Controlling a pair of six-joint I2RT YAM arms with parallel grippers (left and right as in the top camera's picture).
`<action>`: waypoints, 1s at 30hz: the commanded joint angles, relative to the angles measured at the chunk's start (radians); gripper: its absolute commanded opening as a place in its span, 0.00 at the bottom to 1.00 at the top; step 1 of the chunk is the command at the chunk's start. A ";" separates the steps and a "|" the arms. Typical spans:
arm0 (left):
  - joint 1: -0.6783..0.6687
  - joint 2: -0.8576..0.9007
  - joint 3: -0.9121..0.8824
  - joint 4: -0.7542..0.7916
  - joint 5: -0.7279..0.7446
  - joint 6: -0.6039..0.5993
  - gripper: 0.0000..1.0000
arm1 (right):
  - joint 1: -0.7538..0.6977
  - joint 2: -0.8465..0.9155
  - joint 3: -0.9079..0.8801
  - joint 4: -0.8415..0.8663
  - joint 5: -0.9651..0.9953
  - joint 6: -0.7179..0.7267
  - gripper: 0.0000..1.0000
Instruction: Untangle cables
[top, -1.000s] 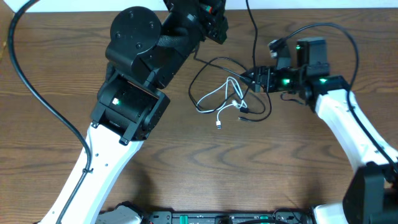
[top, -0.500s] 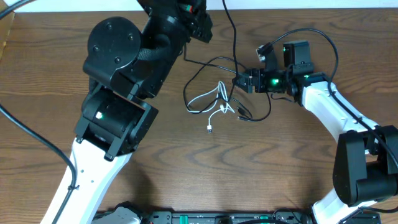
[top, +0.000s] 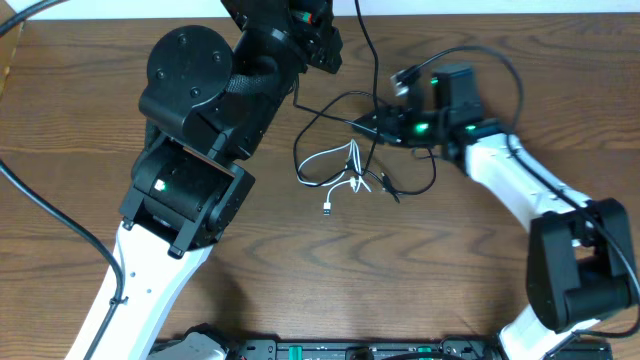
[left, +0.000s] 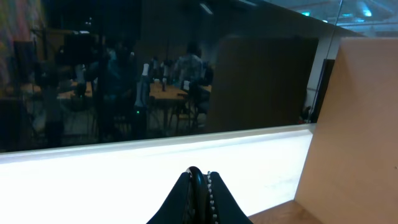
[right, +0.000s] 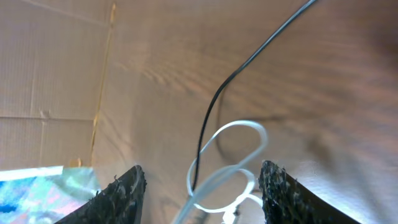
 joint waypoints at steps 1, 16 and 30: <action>0.006 -0.010 0.004 0.003 -0.016 -0.009 0.07 | 0.051 0.038 0.013 0.000 0.039 0.084 0.52; 0.006 -0.010 0.004 -0.064 -0.016 -0.009 0.08 | 0.022 0.000 0.019 -0.109 0.204 -0.008 0.01; 0.076 0.021 0.000 -0.410 -0.117 -0.076 0.08 | -0.246 -0.310 0.289 -0.500 0.409 -0.211 0.01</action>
